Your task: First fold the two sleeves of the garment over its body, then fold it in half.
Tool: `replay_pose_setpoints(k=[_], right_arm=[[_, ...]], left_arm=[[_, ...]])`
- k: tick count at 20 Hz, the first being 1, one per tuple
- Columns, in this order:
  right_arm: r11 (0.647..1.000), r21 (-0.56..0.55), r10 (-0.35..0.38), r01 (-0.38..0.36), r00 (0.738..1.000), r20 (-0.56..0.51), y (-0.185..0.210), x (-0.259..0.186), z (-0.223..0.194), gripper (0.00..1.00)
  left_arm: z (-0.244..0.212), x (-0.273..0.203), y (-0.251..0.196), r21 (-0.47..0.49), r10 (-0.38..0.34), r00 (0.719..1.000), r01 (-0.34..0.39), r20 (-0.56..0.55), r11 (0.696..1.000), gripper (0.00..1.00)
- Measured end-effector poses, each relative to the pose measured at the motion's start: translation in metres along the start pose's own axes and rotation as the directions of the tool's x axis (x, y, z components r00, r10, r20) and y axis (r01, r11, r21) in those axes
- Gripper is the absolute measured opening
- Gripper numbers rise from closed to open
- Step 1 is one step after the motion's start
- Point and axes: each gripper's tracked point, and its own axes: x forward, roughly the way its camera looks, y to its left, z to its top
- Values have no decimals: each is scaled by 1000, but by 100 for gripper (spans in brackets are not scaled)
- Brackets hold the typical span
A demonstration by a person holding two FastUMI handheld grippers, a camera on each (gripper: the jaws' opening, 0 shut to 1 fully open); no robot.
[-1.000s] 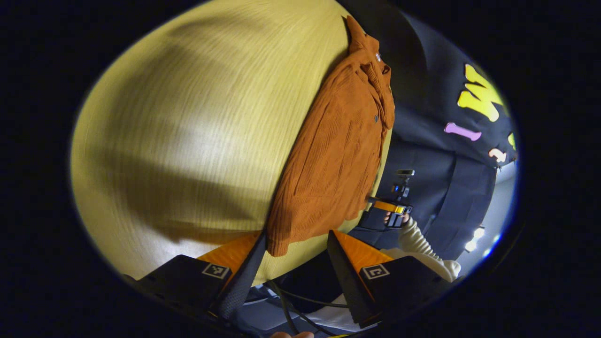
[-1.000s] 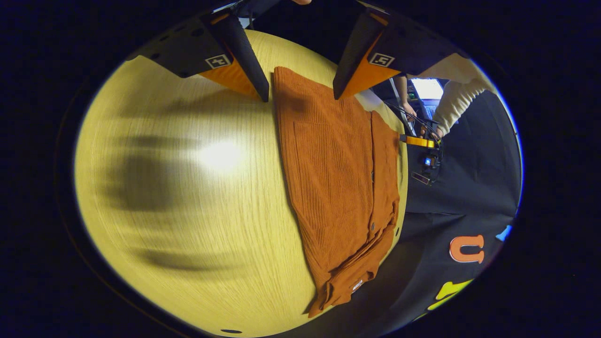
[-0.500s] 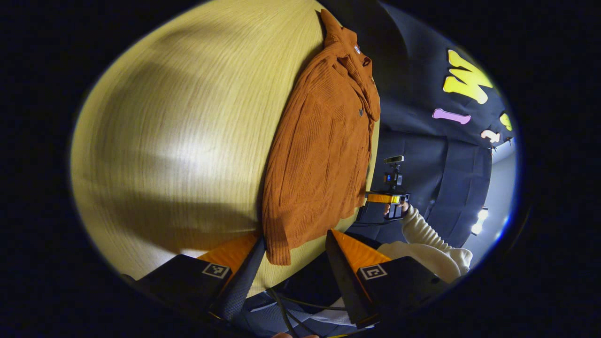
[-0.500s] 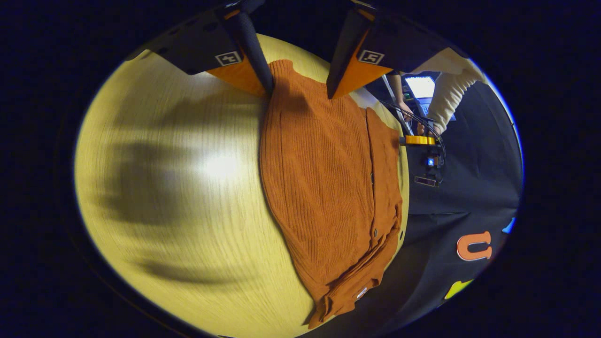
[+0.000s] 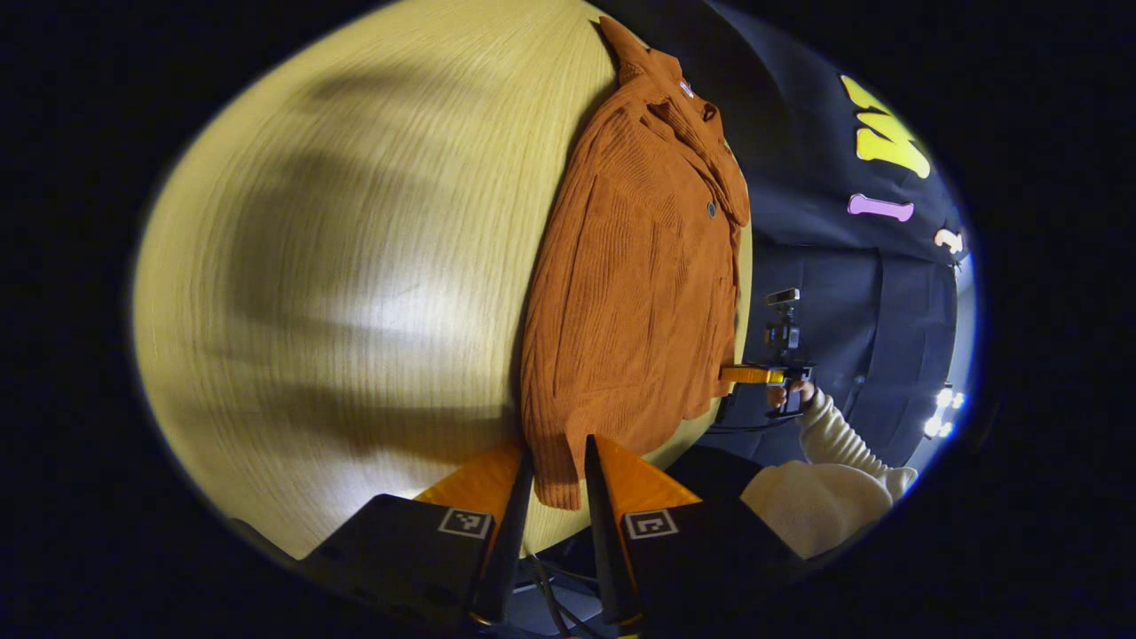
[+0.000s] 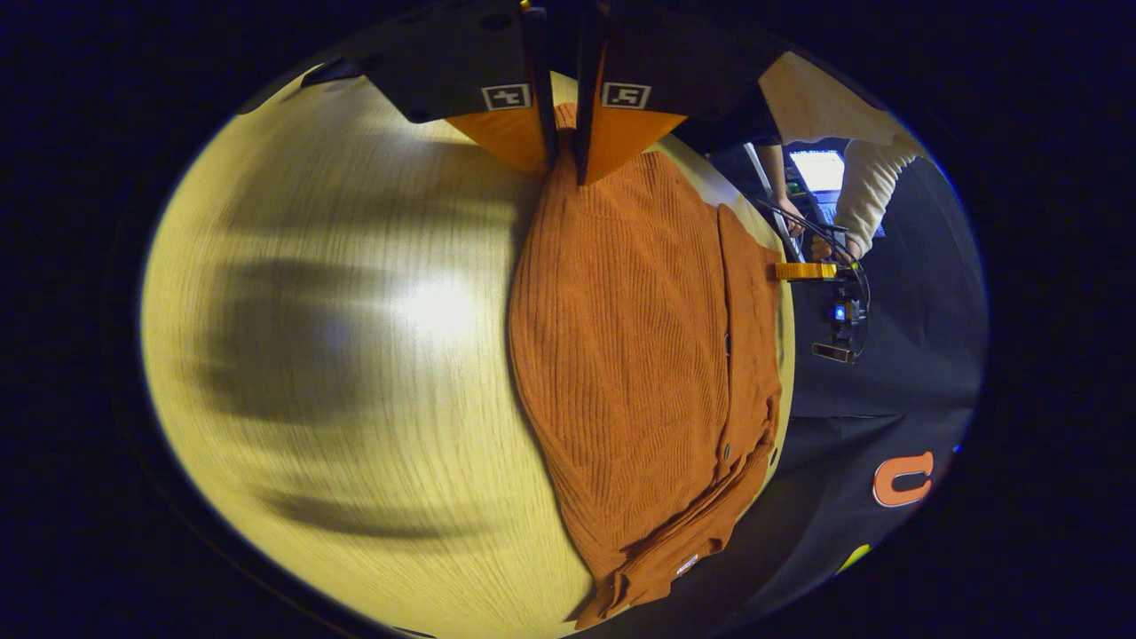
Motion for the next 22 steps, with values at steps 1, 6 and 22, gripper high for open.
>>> replay_pose_setpoints(k=[1,6,22], right_arm=[[1000,-4,0,0,1000,-1,0,2,-2,13],[1000,-5,11,-11,1000,4,0,2,-2,14],[961,-212,222,-179,954,201,58,-44,12,0]], left_arm=[[-1,3,0,6,12,1000,-12,1,1000,33],[-3,2,8,18,109,994,-109,-7,994,8],[41,23,-77,110,382,909,-402,165,909,3]])
